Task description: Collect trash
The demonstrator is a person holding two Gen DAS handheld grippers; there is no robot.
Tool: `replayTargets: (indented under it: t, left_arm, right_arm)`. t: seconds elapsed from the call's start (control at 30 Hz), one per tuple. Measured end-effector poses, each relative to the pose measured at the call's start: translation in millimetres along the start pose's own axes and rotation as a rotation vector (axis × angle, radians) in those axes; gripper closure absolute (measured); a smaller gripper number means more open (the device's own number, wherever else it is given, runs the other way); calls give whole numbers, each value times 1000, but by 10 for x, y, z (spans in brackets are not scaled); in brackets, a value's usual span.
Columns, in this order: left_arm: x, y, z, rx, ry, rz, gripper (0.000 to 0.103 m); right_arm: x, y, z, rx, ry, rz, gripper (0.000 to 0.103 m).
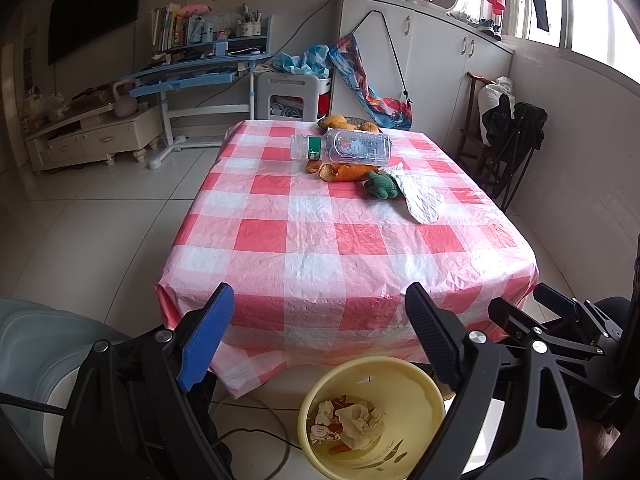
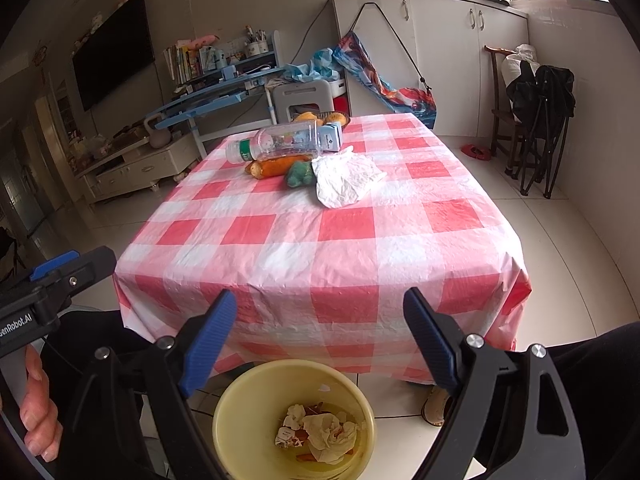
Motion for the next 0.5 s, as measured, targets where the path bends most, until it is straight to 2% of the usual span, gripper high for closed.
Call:
replayTargets:
  t: [0.5]
  left_arm:
    - [-2, 1, -3, -1, -1, 2, 19]
  right_arm:
    - [9, 12, -12, -3, 4, 0, 21]
Point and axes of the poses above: each gripper's, at about its wrist camera, not at the fingertips, and x roughly the way its jaws point, y to its left, z to its top, the point moved 6 cm from there along x, roughly the way its jaws point, and after that the axes turned 7 degrees about x, right-handed, at the moved point
